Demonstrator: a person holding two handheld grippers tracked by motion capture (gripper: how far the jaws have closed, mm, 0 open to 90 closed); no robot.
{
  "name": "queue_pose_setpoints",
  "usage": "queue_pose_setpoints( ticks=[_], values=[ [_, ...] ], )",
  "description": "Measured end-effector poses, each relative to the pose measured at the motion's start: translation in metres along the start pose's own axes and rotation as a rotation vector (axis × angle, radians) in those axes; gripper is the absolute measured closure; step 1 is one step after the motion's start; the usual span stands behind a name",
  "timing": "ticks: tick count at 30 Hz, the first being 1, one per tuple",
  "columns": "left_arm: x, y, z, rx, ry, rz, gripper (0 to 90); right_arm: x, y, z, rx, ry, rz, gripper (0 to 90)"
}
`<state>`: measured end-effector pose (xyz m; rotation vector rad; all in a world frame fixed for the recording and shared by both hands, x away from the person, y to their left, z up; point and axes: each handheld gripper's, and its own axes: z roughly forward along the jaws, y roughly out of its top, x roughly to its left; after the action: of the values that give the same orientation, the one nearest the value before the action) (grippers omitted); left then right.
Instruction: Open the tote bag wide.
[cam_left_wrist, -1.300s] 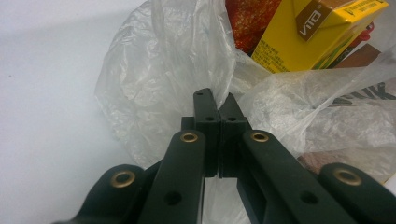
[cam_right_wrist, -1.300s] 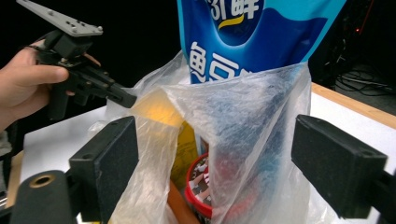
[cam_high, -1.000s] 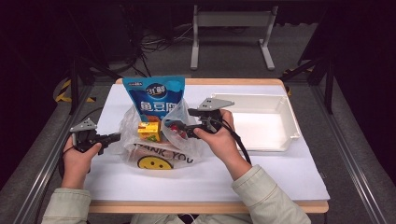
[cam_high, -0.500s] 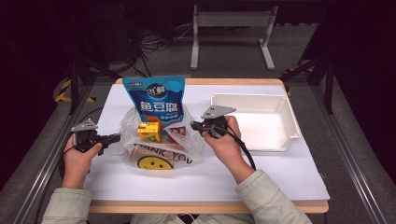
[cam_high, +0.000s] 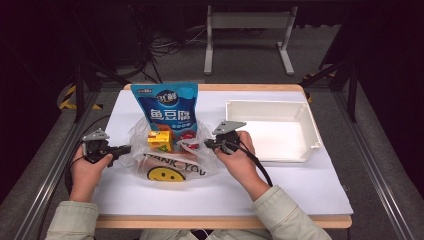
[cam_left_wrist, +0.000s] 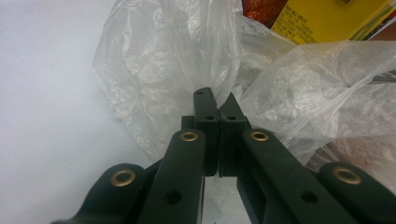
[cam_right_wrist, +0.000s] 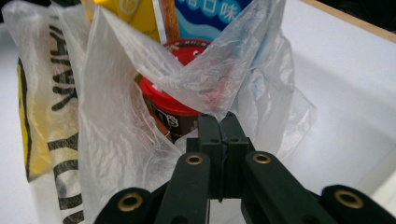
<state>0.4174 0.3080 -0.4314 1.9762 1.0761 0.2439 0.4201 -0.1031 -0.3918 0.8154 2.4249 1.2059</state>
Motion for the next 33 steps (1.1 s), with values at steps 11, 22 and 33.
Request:
queue_pose_setpoints(
  ticks=[11, 22, 33],
  values=[
    [0.001, -0.001, 0.004, 0.023, -0.002, -0.004, 89.5, 0.01, -0.015, 0.019, 0.085, -0.009, -0.016, 90.0],
    [0.004, -0.005, 0.011, 0.113, 0.008, -0.032, 89.5, 0.014, -0.026, 0.03, 0.156, 0.005, -0.001, 90.0],
    [0.004, -0.008, 0.013, 0.139, -0.004, -0.039, 89.4, 0.009, -0.036, 0.034, 0.174, 0.026, 0.034, 89.8]
  ],
)
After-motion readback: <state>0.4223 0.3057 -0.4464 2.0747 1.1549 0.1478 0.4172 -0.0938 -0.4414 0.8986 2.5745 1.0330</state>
